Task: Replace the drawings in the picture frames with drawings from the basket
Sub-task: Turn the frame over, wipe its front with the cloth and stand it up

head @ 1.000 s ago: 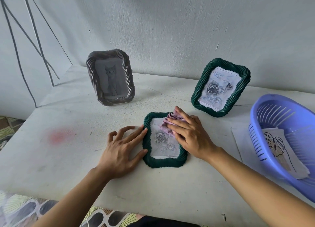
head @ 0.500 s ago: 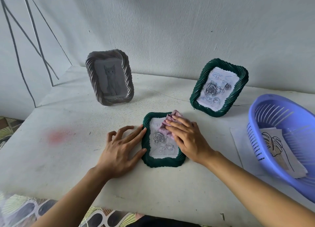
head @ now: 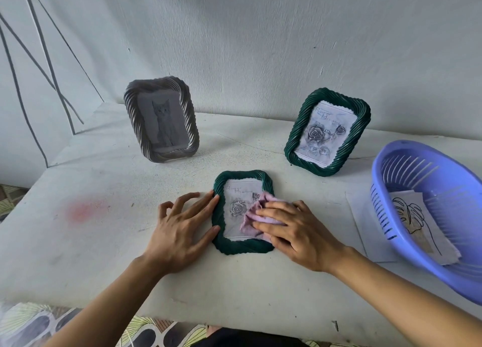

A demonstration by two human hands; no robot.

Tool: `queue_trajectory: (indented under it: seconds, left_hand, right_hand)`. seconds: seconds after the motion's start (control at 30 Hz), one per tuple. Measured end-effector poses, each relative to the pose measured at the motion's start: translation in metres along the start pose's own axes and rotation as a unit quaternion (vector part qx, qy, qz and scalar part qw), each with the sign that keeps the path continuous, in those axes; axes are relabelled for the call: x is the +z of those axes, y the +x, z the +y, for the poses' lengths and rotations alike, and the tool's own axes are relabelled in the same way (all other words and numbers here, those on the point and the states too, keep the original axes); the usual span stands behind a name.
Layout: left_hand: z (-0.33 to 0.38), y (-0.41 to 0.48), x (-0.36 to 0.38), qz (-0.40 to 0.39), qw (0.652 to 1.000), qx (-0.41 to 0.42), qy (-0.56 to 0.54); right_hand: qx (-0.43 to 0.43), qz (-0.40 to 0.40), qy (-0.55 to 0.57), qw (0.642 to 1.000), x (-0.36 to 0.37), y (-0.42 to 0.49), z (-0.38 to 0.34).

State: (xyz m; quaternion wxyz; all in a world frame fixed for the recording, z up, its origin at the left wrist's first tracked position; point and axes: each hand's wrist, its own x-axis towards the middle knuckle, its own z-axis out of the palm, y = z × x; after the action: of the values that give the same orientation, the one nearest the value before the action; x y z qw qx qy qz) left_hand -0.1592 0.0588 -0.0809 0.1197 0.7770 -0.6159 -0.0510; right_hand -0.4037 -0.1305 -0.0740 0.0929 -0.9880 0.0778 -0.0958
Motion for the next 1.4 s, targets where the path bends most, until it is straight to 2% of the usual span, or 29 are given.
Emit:
queue_trajectory:
  seconds: [0.17, 0.3, 0.53, 0.77, 0.9, 1.1, 1.4]
  left_hand:
    - [0.001, 0.0, 0.0, -0.004, 1.0, -0.001, 0.003]
    - [0.001, 0.0, 0.0, -0.003, 1.0, -0.004, 0.004]
    - [0.0, 0.0, 0.0, -0.005, 1.0, -0.005, 0.014]
    - [0.0, 0.0, 0.001, 0.003, 1.0, -0.009, 0.011]
    - [-0.001, 0.001, 0.001, -0.001, 1.0, -0.008, 0.009]
    - [0.0, 0.0, 0.0, -0.002, 1.0, -0.011, 0.008]
    - [0.0, 0.002, -0.001, -0.013, 1.0, -0.01, 0.009]
  right_hand:
    - [0.099, -0.031, -0.044, 0.994, 0.002, 0.012, 0.006]
    - [0.129, -0.02, -0.045, 0.991, 0.01, 0.038, 0.004]
    - [0.09, 0.021, -0.011, 0.996, 0.02, 0.057, 0.002]
    - [-0.058, 0.025, 0.088, 0.994, 0.018, 0.041, -0.011]
    - [-0.101, 0.01, 0.084, 0.991, 0.006, 0.017, -0.009]
    - [-0.073, 0.042, 0.03, 0.996, -0.012, 0.013, 0.014]
    - [0.03, 0.041, -0.043, 0.998, -0.01, 0.071, 0.03]
